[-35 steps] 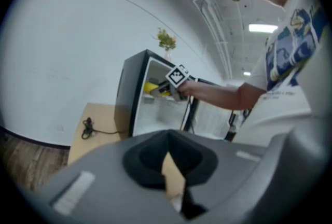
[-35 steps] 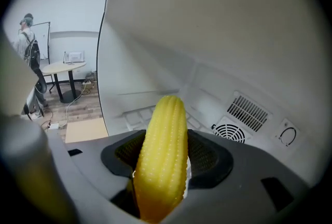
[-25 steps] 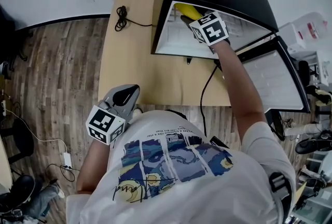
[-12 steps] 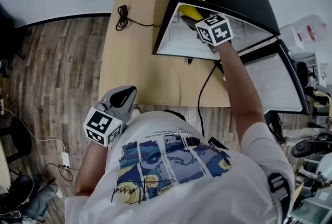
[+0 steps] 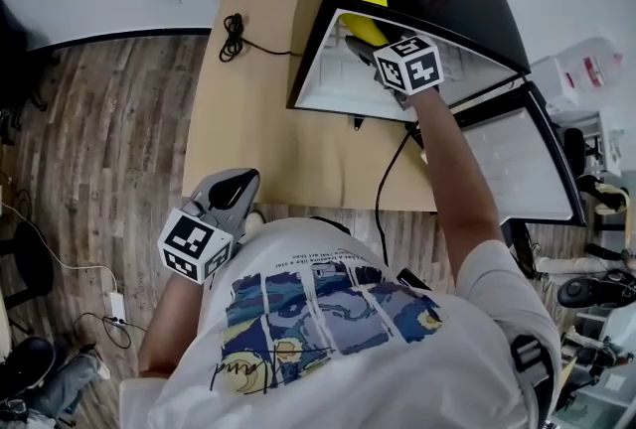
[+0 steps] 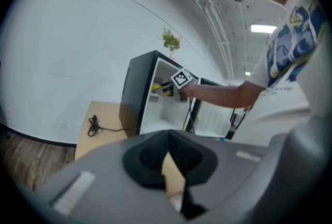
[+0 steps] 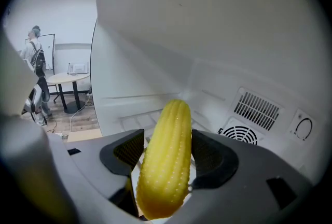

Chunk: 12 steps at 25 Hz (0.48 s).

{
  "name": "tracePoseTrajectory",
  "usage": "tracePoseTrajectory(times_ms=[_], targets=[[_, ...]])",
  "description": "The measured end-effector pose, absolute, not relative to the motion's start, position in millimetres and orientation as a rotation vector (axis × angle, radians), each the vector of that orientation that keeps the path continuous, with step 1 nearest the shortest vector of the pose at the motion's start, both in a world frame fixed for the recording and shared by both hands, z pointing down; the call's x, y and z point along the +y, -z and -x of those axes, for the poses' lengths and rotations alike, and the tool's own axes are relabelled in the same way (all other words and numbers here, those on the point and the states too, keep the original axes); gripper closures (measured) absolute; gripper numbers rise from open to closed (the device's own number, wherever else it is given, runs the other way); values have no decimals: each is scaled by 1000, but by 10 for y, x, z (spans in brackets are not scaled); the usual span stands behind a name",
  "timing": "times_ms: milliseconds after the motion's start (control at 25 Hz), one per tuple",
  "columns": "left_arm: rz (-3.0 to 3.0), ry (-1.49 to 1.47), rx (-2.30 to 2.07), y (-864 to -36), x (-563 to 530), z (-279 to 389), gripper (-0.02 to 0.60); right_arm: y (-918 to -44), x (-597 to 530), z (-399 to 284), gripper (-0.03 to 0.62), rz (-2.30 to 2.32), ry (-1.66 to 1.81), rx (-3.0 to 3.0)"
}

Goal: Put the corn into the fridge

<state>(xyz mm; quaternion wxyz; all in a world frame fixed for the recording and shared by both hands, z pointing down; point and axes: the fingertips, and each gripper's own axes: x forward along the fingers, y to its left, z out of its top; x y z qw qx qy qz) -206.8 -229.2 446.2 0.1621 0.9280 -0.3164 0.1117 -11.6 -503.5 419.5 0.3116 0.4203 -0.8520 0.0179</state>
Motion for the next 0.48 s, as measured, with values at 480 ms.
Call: tracePoseTrajectory(times_ms=[480], targets=[[-2646, -326, -926, -4444, -2114, 1766, 572, -4074, -4797, -140, 338, -1158, -74, -2316]])
